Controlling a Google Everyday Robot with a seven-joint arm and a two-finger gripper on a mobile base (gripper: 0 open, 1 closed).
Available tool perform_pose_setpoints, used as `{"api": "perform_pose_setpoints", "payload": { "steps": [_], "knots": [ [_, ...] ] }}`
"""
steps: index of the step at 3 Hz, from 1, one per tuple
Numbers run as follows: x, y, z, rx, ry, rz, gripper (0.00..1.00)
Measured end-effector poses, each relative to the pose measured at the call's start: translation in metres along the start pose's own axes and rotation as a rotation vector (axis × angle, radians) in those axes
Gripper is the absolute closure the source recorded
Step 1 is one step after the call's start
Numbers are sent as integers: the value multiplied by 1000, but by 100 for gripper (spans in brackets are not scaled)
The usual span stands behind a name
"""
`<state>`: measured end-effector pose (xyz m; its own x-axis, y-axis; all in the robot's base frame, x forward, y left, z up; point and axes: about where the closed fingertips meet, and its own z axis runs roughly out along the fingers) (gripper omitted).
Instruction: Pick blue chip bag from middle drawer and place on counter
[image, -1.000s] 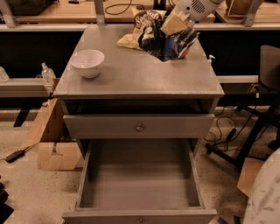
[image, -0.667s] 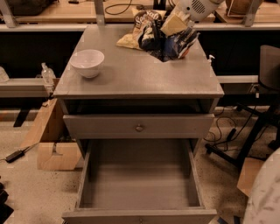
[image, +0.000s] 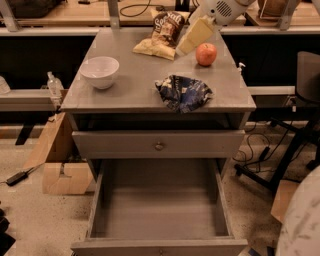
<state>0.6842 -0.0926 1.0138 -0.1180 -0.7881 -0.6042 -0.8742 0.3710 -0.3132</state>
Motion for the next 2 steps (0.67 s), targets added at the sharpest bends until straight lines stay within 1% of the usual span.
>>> {"api": "perform_pose_setpoints", "payload": {
  "steps": [1,2],
  "knots": [
    [0,0,1,-2,0,0,0],
    [0,0,1,-2,0,0,0]
  ]
}}
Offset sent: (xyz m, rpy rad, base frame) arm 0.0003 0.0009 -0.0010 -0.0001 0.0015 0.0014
